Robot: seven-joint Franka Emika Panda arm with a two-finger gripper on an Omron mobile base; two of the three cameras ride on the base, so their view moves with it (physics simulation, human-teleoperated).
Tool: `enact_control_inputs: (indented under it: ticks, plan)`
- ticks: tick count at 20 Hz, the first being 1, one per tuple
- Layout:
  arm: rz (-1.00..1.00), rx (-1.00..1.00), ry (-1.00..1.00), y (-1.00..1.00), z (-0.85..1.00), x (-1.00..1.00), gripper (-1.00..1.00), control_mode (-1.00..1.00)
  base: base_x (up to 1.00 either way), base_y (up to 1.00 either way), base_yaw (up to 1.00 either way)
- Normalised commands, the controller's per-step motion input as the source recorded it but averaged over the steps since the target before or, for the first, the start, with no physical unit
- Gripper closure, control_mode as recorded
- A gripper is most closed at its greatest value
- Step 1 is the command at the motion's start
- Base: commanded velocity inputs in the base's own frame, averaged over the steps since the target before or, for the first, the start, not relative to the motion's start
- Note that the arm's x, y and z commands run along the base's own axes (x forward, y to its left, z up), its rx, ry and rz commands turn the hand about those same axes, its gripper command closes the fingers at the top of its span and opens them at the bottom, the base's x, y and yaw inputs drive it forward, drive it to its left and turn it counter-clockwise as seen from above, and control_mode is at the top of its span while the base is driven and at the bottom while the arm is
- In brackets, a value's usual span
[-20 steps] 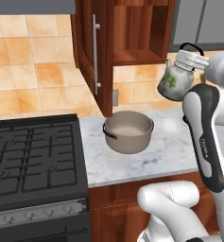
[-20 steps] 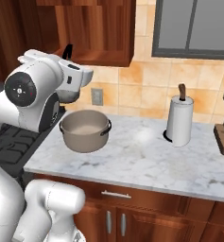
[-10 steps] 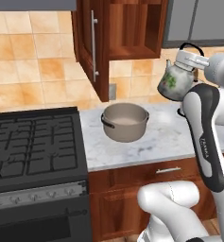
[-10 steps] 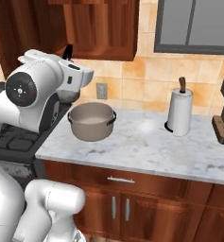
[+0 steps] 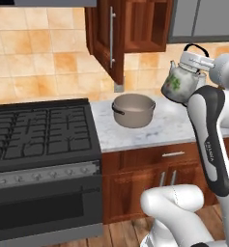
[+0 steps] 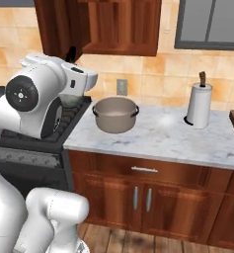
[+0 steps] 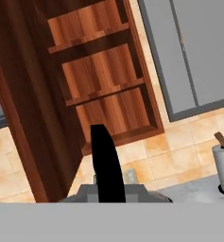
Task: Pick the kettle from the cabinet and place it on a stove burner. Then pick the pot from the counter and place it on another stove burner. Finally, turn both burners on.
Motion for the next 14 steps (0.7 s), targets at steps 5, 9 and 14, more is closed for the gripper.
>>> enact_control_inputs:
  ticks: [5,9,14]
  plan:
    - [0.0,0.0,0.0,0.0,0.0,0.0,1.0,1.0,-0.44,0.51,0.0]
    - [0.0,0.0,0.0,0.0,0.0,0.0,1.0,1.0,-0.36,0.55,0.0]
    - [0.0,0.0,0.0,0.0,0.0,0.0,1.0,1.0,-0.2,0.6,0.0]
